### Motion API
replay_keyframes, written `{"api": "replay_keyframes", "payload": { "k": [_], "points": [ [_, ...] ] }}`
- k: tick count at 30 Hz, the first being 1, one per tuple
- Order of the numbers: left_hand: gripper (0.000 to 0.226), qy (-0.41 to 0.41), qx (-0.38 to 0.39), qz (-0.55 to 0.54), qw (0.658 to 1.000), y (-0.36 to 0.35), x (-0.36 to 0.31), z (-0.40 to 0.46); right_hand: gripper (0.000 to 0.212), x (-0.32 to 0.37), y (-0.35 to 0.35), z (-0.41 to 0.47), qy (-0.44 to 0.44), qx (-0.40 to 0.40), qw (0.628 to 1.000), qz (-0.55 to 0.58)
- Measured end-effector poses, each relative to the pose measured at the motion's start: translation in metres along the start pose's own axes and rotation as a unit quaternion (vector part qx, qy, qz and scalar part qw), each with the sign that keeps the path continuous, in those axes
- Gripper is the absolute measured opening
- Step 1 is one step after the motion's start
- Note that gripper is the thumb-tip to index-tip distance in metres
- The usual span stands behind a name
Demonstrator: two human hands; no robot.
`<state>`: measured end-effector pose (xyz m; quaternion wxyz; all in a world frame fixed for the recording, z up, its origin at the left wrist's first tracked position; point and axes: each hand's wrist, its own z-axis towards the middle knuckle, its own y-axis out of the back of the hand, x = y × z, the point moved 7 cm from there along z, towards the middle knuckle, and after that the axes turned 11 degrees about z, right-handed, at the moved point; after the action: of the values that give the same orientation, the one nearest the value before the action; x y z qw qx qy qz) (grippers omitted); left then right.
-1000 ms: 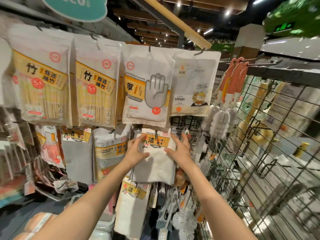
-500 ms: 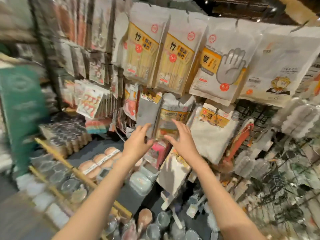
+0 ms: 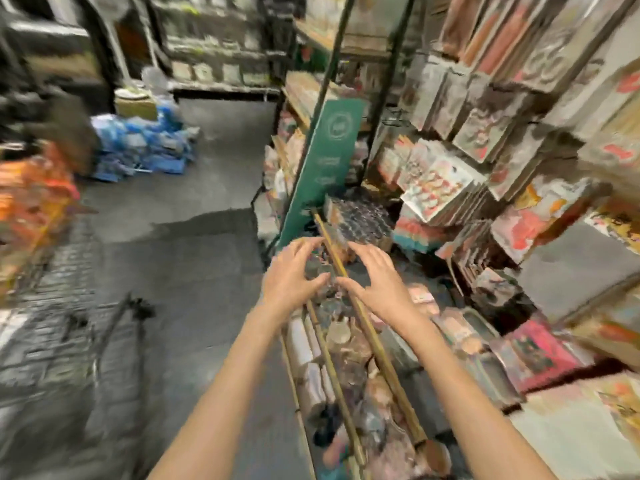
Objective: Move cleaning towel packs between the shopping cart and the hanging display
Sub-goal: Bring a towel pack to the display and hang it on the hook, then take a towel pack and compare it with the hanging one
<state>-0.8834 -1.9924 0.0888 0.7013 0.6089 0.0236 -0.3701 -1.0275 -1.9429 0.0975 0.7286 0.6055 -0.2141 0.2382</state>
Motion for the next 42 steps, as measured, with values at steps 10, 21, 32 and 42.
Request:
{"api": "replay_keyframes", "payload": {
  "k": [10, 21, 32, 42],
  "points": [
    [0.061, 0.149, -0.086, 0.049, 0.984, 0.092, 0.213, -0.001, 0.070, 0.115, -0.169, 0.140, 0.120, 0.132, 0.983, 0.051],
    [0.061, 0.287, -0.126, 0.057, 0.948, 0.137, 0.370, -0.005, 0.073, 0.192, -0.306, 0.252, 0.216, 0.262, 0.939, 0.061],
    [0.062, 0.456, -0.223, 0.074, 0.858, 0.183, 0.497, 0.040, 0.079, 0.291, -0.424, 0.398, 0.352, 0.383, 0.851, 0.069],
    [0.060, 0.594, -0.298, 0.031, 0.747, 0.204, 0.571, -0.018, 0.070, 0.382, -0.529, 0.417, 0.449, 0.485, 0.745, 0.085]
  ]
}}
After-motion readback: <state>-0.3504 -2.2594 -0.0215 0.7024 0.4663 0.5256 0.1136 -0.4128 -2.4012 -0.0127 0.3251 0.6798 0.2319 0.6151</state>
